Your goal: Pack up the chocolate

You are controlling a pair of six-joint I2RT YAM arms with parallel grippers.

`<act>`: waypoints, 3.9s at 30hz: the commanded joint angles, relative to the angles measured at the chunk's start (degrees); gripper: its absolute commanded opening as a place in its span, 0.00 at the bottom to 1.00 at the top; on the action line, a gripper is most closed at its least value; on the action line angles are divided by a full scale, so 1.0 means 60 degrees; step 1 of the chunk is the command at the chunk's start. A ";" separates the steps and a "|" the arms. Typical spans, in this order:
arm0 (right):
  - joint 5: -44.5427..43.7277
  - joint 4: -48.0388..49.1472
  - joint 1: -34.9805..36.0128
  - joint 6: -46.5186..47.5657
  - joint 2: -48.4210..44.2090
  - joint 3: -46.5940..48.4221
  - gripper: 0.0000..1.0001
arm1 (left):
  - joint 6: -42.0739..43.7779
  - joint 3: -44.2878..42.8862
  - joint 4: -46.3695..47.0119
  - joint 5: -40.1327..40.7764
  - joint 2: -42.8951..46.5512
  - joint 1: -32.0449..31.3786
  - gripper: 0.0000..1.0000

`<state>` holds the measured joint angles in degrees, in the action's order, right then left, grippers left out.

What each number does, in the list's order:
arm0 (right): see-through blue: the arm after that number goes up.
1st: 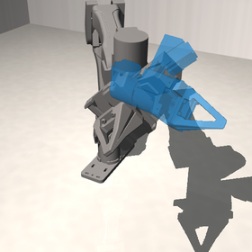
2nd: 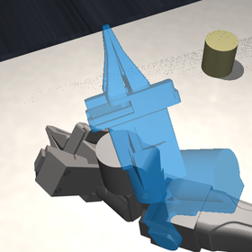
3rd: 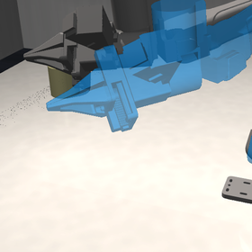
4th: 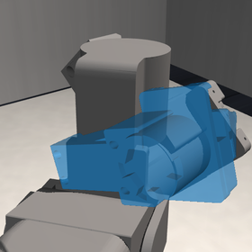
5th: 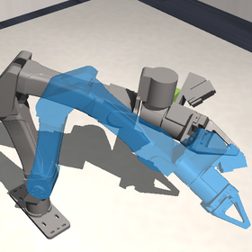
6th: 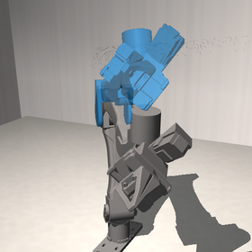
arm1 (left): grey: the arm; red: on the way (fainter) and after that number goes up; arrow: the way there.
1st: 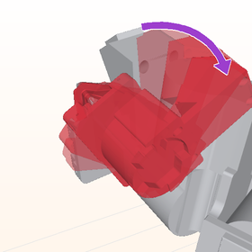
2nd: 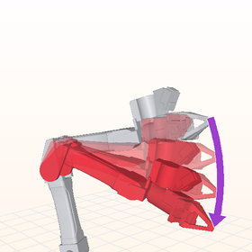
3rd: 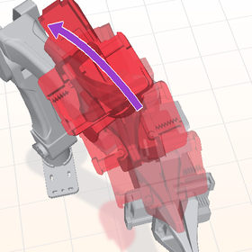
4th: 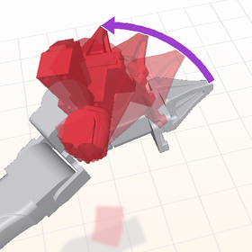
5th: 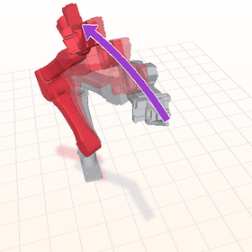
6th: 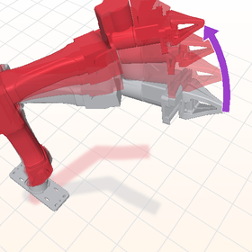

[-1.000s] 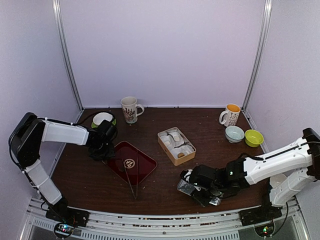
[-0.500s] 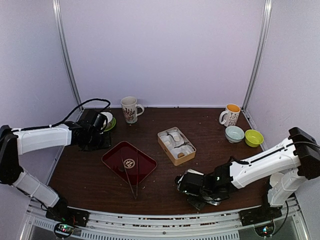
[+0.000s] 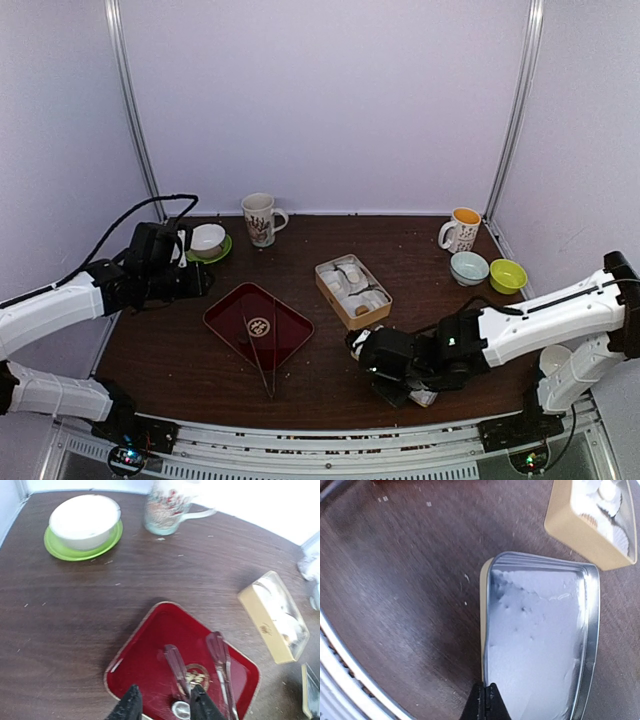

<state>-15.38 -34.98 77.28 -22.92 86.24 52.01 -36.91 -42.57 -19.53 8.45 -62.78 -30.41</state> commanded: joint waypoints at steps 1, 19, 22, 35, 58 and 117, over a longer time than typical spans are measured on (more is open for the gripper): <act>-0.0375 -0.0390 0.0041 0.0029 -0.1189 0.0782 0.00 | 0.0579 0.0287 0.1103 -0.1266 0.0408 0.0059 0.40; 0.7336 0.5815 -0.3279 -0.1858 -0.3986 0.0883 0.00 | -0.0860 0.0738 0.8248 -0.7221 -0.1137 -0.1146 0.89; 0.8004 0.6708 -0.3622 -0.2469 -0.3654 0.0953 0.00 | -0.1346 0.0394 0.9394 -0.7358 -0.1859 -0.1712 0.91; 0.8363 1.0120 -0.4161 -0.4702 -0.3415 0.0293 0.00 | -0.3036 0.0006 1.3678 -0.7177 -0.3496 -0.2733 0.98; 0.8583 1.2472 -0.4659 -0.5965 -0.2547 -0.0141 0.00 | -0.4419 -0.0501 1.5306 -0.7692 -0.4522 -0.3032 0.78; 0.8944 0.6717 -0.9008 -0.1604 -0.4429 -0.1736 0.00 | -0.3886 -0.8847 -0.0675 -0.1161 -1.0303 -0.2444 0.56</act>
<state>41.23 10.35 23.42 -37.06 63.00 42.54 -57.52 -90.61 -17.87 -2.63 -122.67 -44.05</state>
